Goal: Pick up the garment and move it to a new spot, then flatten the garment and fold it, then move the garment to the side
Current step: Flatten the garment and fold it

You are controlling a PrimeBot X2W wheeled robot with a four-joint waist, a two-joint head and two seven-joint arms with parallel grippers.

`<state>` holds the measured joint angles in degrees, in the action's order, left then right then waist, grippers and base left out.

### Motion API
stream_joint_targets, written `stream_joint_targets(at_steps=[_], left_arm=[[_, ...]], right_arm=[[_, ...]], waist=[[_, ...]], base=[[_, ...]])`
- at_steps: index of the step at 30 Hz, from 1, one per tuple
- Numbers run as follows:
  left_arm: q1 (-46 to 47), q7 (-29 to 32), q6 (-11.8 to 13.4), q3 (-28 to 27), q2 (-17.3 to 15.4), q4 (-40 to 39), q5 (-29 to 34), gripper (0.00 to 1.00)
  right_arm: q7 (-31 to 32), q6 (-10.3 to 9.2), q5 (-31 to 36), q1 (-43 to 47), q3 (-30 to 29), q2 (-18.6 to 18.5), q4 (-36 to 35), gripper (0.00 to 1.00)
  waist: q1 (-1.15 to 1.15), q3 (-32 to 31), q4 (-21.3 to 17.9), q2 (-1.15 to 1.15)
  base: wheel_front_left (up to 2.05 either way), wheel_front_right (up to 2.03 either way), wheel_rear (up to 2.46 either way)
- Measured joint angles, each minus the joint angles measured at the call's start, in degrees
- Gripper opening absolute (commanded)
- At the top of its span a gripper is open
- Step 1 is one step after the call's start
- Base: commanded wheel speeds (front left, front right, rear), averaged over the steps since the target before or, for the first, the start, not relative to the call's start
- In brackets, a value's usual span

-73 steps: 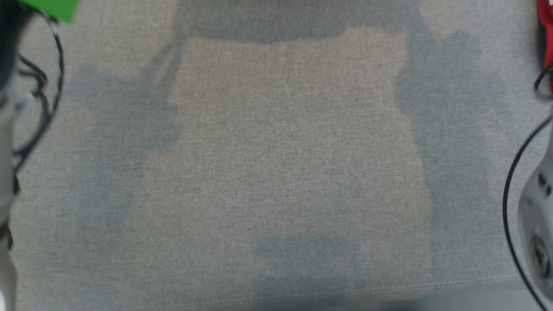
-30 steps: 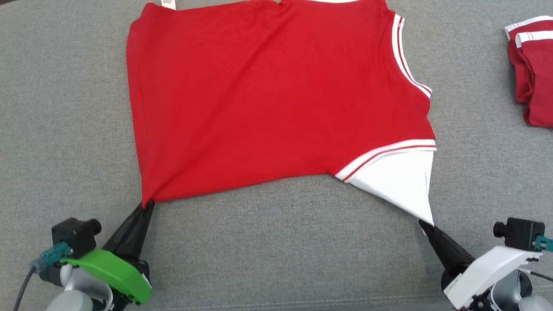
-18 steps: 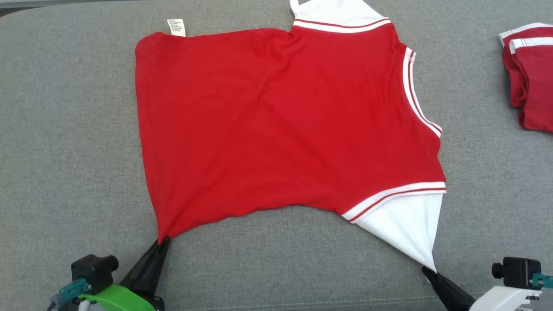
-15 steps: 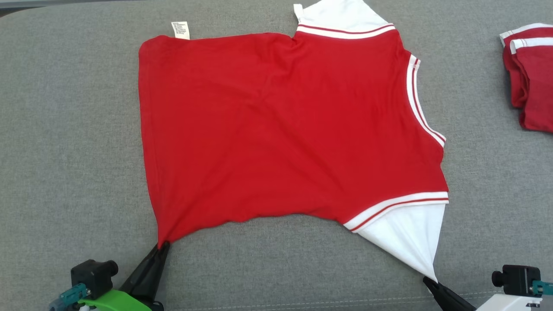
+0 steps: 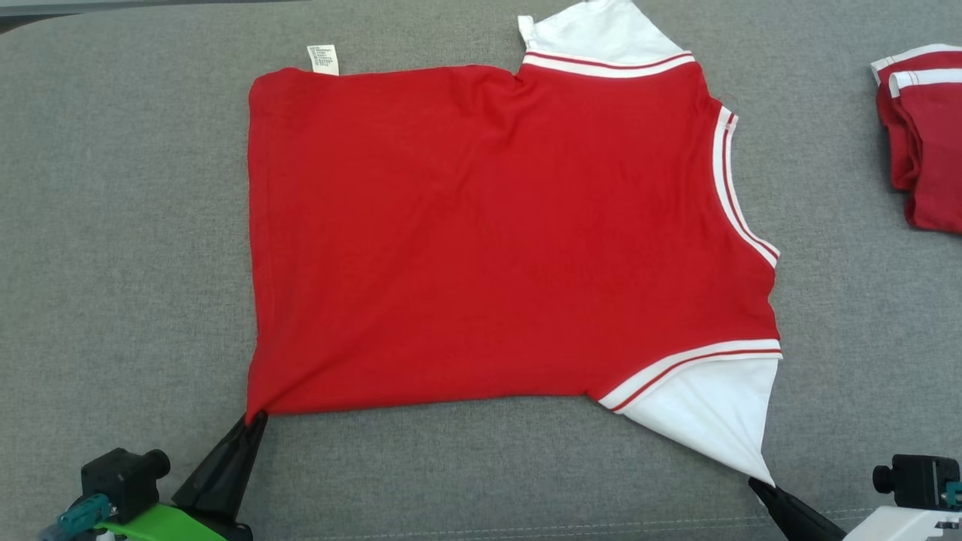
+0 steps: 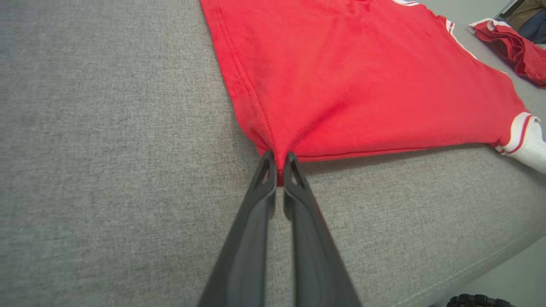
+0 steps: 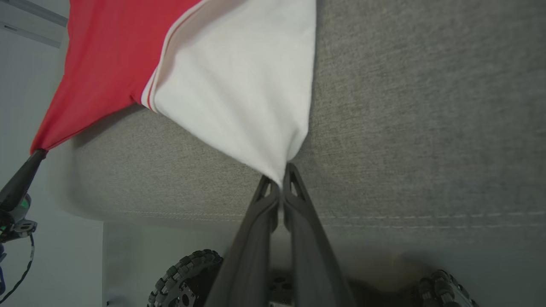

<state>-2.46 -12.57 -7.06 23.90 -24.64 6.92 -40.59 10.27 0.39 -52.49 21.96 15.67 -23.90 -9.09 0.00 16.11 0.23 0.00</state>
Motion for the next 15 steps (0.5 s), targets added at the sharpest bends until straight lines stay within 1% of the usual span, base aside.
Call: stream_joint_targets(at_steps=[9, 15], left_arm=[[-4.2, 1.3, 0.1, -0.3, -0.3, -2.6, -1.5, 0.0], [-4.6, 1.5, 0.3, -1.0, -0.2, -3.4, -1.9, 0.0]], right_arm=[[0.9, 0.01, -0.5, 1.8, 0.7, 0.0, -1.7, 0.0], [0.8, -0.43, -0.5, 1.8, -0.6, -0.1, -2.9, 0.0]], waist=[[0.0, 0.3, -0.3, 0.0], [0.0, 1.0, -0.7, 0.0]], base=[[0.0, 0.0, 0.0], [0.0, 0.0, 0.0]])
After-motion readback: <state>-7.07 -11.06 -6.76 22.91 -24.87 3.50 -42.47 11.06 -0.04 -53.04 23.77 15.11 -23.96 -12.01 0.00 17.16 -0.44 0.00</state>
